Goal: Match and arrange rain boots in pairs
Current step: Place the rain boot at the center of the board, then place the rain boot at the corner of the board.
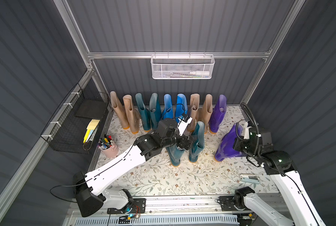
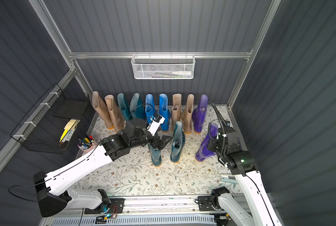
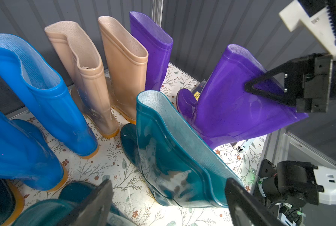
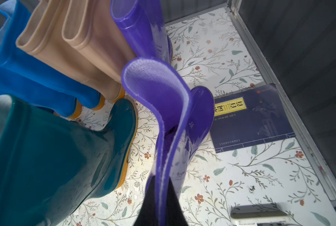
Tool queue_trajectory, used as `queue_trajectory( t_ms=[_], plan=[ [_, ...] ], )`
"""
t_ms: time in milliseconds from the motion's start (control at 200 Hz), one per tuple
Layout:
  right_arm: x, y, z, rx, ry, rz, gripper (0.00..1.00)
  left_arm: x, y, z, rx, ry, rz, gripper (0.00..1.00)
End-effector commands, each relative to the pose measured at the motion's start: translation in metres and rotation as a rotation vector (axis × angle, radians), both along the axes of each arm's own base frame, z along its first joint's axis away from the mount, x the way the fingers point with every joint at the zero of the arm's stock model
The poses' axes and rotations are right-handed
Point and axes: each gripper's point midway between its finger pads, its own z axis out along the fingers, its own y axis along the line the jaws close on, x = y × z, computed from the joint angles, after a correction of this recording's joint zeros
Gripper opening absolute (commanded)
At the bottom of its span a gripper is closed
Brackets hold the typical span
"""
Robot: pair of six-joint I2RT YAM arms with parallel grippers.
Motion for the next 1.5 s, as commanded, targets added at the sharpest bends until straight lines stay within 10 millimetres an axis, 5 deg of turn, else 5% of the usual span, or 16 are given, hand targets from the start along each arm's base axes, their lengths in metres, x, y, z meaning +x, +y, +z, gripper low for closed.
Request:
queue_trajectory(
  t_ms=[0,275,745,1136,1496],
  plan=[
    [0.024,-0.002,0.044,0.017,-0.174,0.031,0.0,-0.007,0.002,0.016,-0.045,-0.006,-0.009,0.92],
    [0.057,-0.035,0.056,-0.054,-0.197,-0.022,0.0,-0.006,0.001,0.018,-0.053,-0.001,-0.006,0.92],
    [0.143,-0.058,0.076,-0.132,-0.318,0.003,0.0,-0.005,0.003,0.019,-0.061,0.015,0.016,0.92],
    [0.202,-0.067,0.055,-0.165,-0.347,0.105,0.0,-0.002,0.004,0.015,-0.05,0.021,0.034,0.92],
    [0.241,-0.048,0.025,-0.122,-0.344,0.285,0.0,0.001,0.002,0.01,-0.036,0.025,0.037,0.92]
  ],
)
